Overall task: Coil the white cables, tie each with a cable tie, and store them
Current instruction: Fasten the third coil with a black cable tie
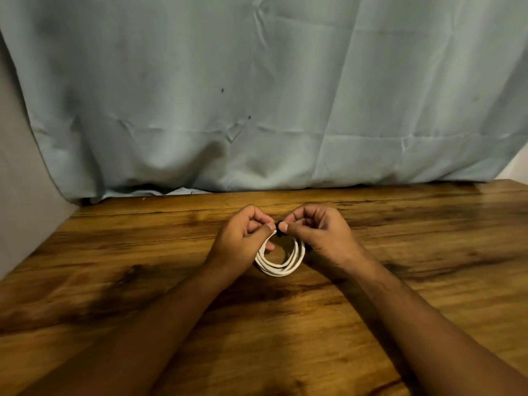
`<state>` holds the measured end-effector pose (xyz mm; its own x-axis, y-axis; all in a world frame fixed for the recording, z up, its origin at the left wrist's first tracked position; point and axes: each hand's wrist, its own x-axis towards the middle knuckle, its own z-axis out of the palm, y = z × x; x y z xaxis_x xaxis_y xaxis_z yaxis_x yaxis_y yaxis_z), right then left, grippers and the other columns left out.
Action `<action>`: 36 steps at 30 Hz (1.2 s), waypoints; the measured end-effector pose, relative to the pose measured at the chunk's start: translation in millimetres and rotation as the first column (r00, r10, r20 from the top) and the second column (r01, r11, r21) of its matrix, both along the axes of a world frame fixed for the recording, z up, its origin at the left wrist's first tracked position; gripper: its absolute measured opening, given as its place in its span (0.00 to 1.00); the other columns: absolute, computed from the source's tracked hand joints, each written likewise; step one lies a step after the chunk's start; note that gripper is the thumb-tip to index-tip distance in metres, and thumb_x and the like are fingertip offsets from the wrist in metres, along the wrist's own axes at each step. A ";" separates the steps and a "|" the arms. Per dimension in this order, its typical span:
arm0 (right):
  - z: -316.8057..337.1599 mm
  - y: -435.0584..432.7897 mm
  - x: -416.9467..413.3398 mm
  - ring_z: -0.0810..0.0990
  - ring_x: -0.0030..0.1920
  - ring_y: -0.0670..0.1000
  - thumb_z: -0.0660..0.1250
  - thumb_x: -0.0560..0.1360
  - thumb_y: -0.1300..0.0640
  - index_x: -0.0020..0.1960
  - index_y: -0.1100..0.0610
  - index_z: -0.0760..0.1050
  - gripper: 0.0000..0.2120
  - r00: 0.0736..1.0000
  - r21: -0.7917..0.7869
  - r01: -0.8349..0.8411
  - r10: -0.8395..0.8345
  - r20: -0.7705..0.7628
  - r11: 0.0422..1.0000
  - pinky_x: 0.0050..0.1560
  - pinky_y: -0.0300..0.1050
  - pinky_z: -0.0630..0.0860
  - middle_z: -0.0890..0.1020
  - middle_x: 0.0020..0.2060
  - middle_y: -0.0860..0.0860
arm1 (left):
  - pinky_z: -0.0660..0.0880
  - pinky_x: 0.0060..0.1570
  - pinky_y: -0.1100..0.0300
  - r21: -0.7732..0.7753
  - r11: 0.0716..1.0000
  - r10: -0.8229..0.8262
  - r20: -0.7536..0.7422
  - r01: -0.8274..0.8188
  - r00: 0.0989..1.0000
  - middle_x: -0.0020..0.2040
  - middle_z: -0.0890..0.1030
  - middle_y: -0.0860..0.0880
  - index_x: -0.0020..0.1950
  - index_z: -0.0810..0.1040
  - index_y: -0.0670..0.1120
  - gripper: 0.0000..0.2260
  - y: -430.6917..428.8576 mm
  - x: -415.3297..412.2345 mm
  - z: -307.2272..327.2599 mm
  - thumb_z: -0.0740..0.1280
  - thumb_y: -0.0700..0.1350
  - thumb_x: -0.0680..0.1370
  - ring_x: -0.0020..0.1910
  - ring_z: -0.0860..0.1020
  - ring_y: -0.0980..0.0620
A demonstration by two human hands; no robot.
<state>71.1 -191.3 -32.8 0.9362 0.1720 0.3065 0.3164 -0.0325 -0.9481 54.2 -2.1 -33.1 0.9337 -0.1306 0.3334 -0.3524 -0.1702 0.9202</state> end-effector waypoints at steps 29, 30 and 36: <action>12.7 7.3 -13.1 0.80 0.37 0.56 0.77 0.74 0.64 0.46 0.61 0.82 0.04 0.996 -0.094 0.026 -0.018 0.092 0.995 0.41 0.56 0.78 0.84 0.41 0.66 | 0.72 0.26 0.69 -0.099 0.982 -0.186 -0.334 0.162 0.924 0.47 0.85 0.38 0.59 0.78 0.37 0.07 10.2 2.5 34.7 0.67 0.35 0.81 0.42 0.85 0.50; 13.5 7.1 -14.0 0.80 0.37 0.57 0.77 0.74 0.63 0.47 0.61 0.82 0.04 0.995 -0.106 0.032 -0.022 0.098 0.994 0.41 0.57 0.78 0.84 0.41 0.66 | 0.72 0.26 0.69 -0.084 0.979 -0.201 -0.334 0.183 0.921 0.47 0.86 0.38 0.59 0.78 0.38 0.08 13.1 3.2 35.9 0.68 0.35 0.81 0.42 0.86 0.51; 12.9 5.1 -13.0 0.79 0.35 0.54 0.77 0.74 0.61 0.46 0.58 0.83 0.04 0.991 -0.158 0.048 -0.027 0.132 0.986 0.39 0.54 0.76 0.85 0.39 0.63 | 0.77 0.32 0.67 -0.008 0.985 -0.169 -0.292 0.174 0.941 0.48 0.85 0.34 0.58 0.77 0.36 0.08 13.3 1.9 38.3 0.69 0.35 0.80 0.36 0.85 0.54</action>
